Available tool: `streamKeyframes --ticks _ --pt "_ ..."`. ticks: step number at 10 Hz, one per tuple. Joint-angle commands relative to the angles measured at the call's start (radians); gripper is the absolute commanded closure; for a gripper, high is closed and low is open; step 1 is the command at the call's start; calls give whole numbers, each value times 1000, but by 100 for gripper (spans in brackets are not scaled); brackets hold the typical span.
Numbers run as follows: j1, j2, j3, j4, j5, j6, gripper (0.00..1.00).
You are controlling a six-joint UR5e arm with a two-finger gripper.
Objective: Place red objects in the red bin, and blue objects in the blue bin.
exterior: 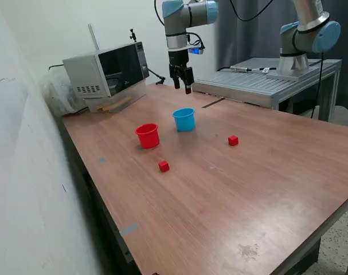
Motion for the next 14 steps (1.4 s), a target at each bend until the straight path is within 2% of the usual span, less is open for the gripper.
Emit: streamKeyframes --ticks 1,2,3,4,5,8,9,11,13,14 --pt "26 -61 -2 62 -2 -12 0" --pt "89 -98 -6 129 0 -33 0" --pt "147 -126 -20 150 -2 -37 0" --pt "225 -132 -66 148 5 -28 0" --pt "271 -119 -113 138 9 -17 0" --pt "396 97 -368 132 8 206 0" --pt "401 180 -435 128 6 262 0" --pt "402 318 -503 87 -5 334 0" --pt "402 441 -554 38 -72 409 0" --pt "395 467 -580 29 -74 413 0"
